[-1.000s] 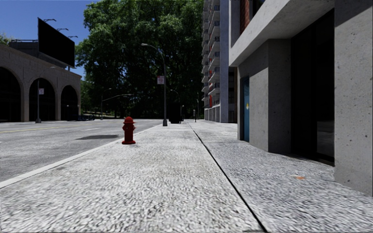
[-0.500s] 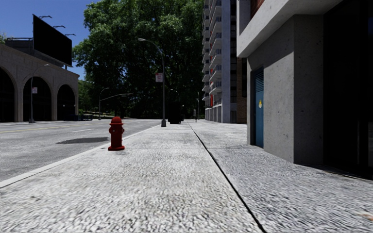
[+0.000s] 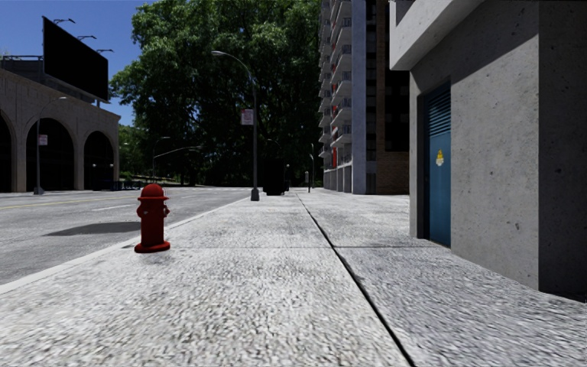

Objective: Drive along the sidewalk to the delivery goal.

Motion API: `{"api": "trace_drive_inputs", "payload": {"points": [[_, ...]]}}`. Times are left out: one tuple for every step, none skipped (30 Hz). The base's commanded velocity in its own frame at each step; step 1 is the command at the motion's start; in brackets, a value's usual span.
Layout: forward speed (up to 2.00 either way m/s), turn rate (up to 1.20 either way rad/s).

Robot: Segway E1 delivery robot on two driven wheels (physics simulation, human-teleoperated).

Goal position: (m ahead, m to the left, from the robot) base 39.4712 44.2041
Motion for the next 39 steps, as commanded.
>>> {"api": "trace_drive_inputs", "payload": {"points": [[1.94, 0.00], [1.94, 0.00], [1.94, 0.00], [1.94, 0.00], [1.94, 0.00], [1.94, 0.00], [1.94, 0.00], [1.94, 0.00], [1.94, 0.00], [1.94, 0.00], [1.94, 0.00], [1.94, 0.00], [1.94, 0.00], [1.94, 0.00], [1.94, 0.00], [1.94, 0.00], [1.94, 0.00], [1.94, 0.00], [1.94, 0.00], [1.94, 0.00], [1.94, 0.00], [1.94, 0.00], [1.94, 0.00], [1.94, 0.00], [1.94, 0.00], [1.94, 0.00], [1.94, 0.00], [1.94, 0.00], [1.94, 0.00], [1.94, 0.00], [1.94, 0.00], [1.94, 0.00], [1.94, 0.00], [1.94, 0.00], [1.94, 0.00], [1.94, 0.00], [1.94, 0.00], [1.94, 0.00], [1.94, 0.00]]}}
